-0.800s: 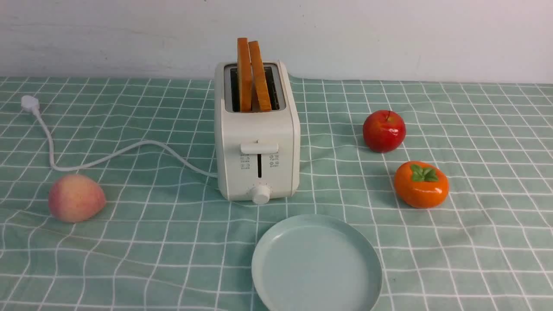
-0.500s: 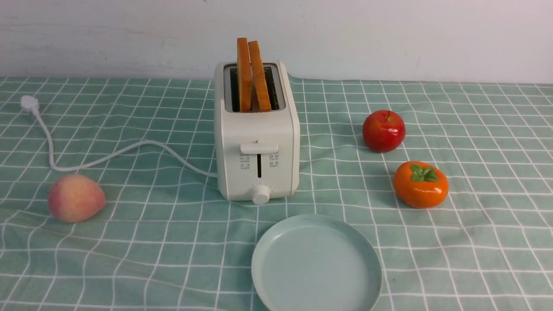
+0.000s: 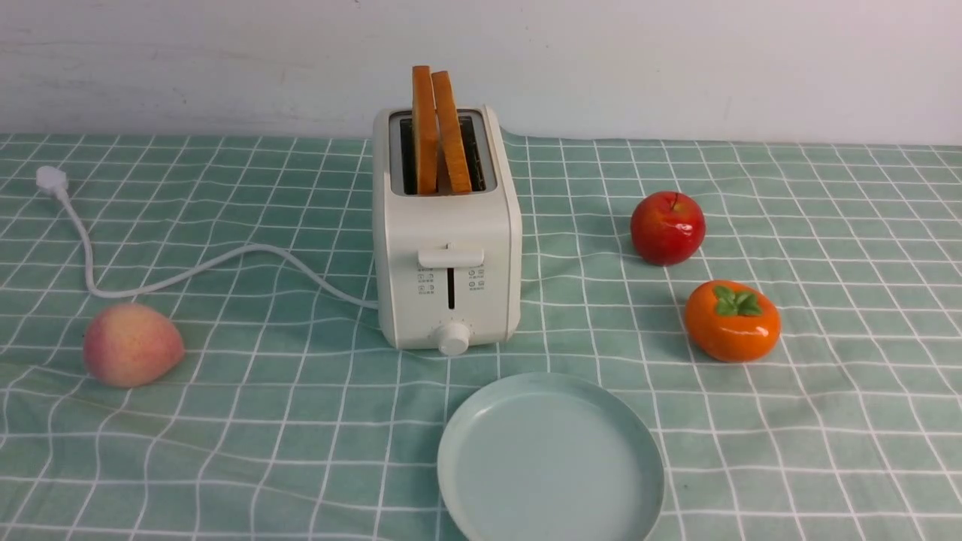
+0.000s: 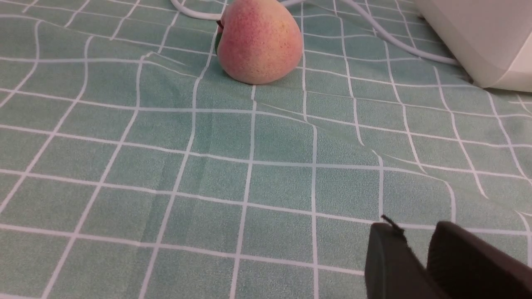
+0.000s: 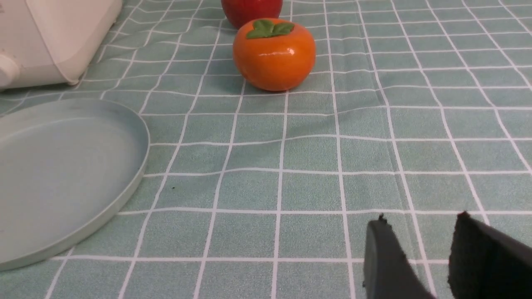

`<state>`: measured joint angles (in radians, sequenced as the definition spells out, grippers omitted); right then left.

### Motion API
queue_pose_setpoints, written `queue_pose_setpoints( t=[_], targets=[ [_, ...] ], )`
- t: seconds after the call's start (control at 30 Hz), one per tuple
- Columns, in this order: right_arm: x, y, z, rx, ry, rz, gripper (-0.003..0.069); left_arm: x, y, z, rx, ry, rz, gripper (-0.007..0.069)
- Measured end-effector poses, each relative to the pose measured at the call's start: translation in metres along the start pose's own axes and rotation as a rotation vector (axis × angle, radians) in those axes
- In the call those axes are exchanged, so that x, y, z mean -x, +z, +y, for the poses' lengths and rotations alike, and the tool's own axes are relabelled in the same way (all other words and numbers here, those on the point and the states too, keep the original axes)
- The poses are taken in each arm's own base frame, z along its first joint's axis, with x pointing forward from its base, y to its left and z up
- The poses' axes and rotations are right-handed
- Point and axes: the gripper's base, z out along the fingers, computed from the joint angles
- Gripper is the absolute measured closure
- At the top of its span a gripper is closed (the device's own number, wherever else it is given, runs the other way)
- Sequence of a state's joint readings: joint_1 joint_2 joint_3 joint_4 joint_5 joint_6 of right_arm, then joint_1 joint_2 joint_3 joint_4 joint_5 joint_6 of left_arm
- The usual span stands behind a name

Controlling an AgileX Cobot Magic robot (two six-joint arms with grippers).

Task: Take toasted bread from bread machine on blue coffee table place on plate.
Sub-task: 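Grasp the toast slice in the toaster and pull it up out of the slot with the right gripper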

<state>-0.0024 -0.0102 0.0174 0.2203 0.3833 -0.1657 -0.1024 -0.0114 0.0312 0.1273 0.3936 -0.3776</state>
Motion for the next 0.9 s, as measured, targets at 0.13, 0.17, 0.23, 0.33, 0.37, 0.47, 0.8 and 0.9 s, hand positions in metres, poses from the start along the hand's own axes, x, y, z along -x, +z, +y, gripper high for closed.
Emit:
queue_pose_setpoints(
  t=[0.13,0.17,0.23,0.33,0.37,0.47,0.8,0.9],
  targets=[
    [0.0,0.0,0.0,0.0,0.0,0.0,0.0419,0.0,0.0,0.0,0.0,0.0,0.0,0.0482],
    [0.0,0.0,0.0,0.0,0.0,0.0,0.0419,0.0,0.0,0.0,0.0,0.0,0.0,0.0482],
    [0.0,0.0,0.0,0.0,0.0,0.0,0.0419,0.0,0.0,0.0,0.0,0.0,0.0,0.0482],
    [0.0,0.0,0.0,0.0,0.001,-0.002,0.0419,0.0,0.0,0.0,0.0,0.0,0.0,0.0482],
    [0.001,0.0,0.0,0.0,0.002,-0.006,0.0419,0.0,0.0,0.0,0.0,0.0,0.0,0.0482],
    [0.003,0.001,-0.001,-0.01,0.003,-0.054,0.0419,0.0,0.0,0.0,0.0,0.001,0.0,0.0482],
    [0.038,-0.008,-0.007,-0.076,0.003,-0.448,0.0419,0.025,-0.004,-0.009,-0.098,0.046,-0.278,0.0481],
    [0.04,-0.01,-0.007,-0.081,0.003,-0.48,0.0419,0.03,-0.006,-0.012,-0.126,0.046,-0.345,0.0481]
  ],
)
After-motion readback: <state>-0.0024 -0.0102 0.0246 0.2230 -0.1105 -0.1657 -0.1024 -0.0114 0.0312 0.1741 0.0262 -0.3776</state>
